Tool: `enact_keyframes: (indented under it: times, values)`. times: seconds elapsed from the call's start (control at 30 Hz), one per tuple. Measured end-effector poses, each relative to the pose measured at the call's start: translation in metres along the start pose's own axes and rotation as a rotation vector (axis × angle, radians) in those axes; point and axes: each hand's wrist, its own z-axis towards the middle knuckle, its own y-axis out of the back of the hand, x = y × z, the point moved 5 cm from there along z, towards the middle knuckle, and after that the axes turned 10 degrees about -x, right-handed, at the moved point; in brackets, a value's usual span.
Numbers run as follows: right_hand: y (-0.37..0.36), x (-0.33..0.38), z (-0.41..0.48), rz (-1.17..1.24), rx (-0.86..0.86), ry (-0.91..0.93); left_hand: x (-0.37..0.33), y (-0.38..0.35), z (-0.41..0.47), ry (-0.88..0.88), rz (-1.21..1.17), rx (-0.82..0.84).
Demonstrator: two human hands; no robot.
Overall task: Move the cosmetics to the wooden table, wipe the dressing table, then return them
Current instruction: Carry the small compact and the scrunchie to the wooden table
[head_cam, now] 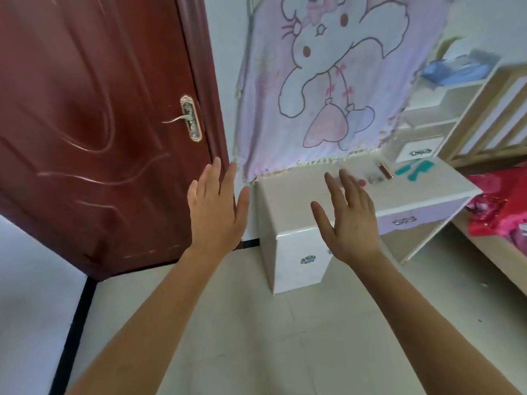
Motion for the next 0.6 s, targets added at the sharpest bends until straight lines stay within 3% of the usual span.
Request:
enact_keyframes:
  times: [0.17, 0.33, 0.6]
  values:
    - [0.010, -0.099, 0.047, -0.060, -0.015, -0.101, -0.076, -0.069, 0.051, -0.098, -0.053, 0.040]
    - [-0.026, -0.171, 0.086, -0.113, 0.003, -0.170, -0.109, -0.154, 0.096, -0.185, -0.115, 0.064]
    - [-0.087, -0.279, 0.149, -0.287, 0.126, -0.342, -0.157, -0.315, 0.197, -0.278, -0.206, 0.295]
